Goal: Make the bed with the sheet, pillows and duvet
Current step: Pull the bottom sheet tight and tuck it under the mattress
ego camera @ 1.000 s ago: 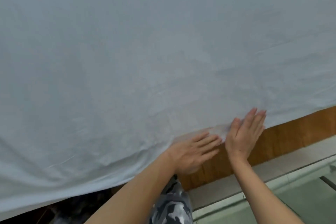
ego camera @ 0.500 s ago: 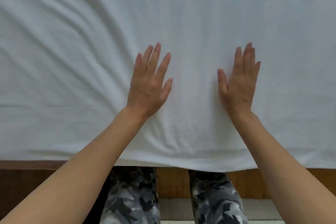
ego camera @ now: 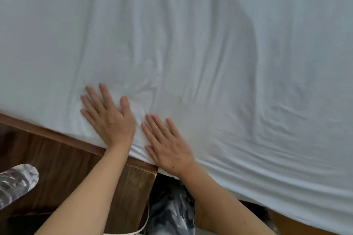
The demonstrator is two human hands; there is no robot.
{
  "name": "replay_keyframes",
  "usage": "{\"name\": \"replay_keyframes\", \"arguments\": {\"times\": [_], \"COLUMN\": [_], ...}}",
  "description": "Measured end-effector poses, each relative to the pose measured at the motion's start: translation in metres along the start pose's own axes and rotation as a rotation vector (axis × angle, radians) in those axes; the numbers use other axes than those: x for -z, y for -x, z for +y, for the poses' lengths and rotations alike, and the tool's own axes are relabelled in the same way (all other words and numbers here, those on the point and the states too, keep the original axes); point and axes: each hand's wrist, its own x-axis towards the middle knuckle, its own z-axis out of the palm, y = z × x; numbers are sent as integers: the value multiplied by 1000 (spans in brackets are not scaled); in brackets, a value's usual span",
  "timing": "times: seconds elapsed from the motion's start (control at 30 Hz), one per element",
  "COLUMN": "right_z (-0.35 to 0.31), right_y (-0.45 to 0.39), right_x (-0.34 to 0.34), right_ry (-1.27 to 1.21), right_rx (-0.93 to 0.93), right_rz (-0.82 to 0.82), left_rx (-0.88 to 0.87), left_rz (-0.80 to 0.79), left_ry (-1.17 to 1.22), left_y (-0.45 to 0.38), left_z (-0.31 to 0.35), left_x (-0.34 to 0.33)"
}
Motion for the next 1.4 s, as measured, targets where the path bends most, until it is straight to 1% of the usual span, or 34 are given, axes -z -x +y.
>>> {"name": "replay_keyframes", "arguments": {"times": [0.13, 0.17, 0.23, 0.3, 0.37, 0.47, 0.53, 0.57, 0.63, 0.7, 0.73, 0.77, 0.83, 0.93, 1.0, 1.07, 1.13, 1.2, 1.23, 1.3, 1.4], "right_z": [-8, -6, -3, 2, 17, 55, 81, 95, 124, 155, 168, 176, 174, 143, 122, 110, 109, 114, 116, 120, 120], "right_y": [-11, -13, -19, -25, -35, -50, -60, -62, -61, -54, -50, -47, -46, -41, -37, -39, -47, -57, -62, -68, -75], "right_x": [6, 12, 26, 39, 50, 63, 69, 71, 74, 76, 76, 76, 73, 66, 63, 68, 77, 85, 88, 88, 86], "right_ry": [-29, -57, -111, -120, -105, -60, -24, -16, -15, -11, -3, 9, 23, -18, -37, -25, -55, -138, -182, -165, -129], "right_rx": [109, 113, 96, 33, -111, -368, -477, -523, -630, -717, -735, -737, -714, -600, -500, -470, -555, -684, -725, -724, -713], "right_rz": [-66, -75, -56, 14, 102, 161, 153, 139, 107, 82, 77, 78, 69, 31, 25, 4, 42, 128, 145, 115, 69], "left_rx": [247, 271, 256, 171, 36, -147, -268, -352, -605, -878, -962, -997, -952, -829, -804, -815, -845, -900, -937, -1037, -1195], "left_rz": [-18, -25, -39, -41, -19, 5, 27, 24, -13, -49, -71, -93, -120, -132, -127, -119, -97, -62, -49, -64, -146], "left_ry": [78, 81, 67, 27, -4, 22, 48, 56, 50, -12, -57, -99, -157, -163, -159, -162, -181, -179, -168, -150, -138], "left_y": [-34, -45, -65, -78, -86, -93, -91, -87, -73, -57, -50, -44, -37, -33, -36, -46, -65, -84, -92, -104, -118], "left_z": [-5, -11, -26, -37, -33, 8, 44, 63, 98, 123, 130, 134, 134, 129, 129, 128, 119, 106, 100, 96, 103], "left_x": [15, 21, 35, 49, 58, 55, 44, 38, 22, 3, -6, -13, -22, -23, -19, -11, 1, 15, 18, 20, 18]}}
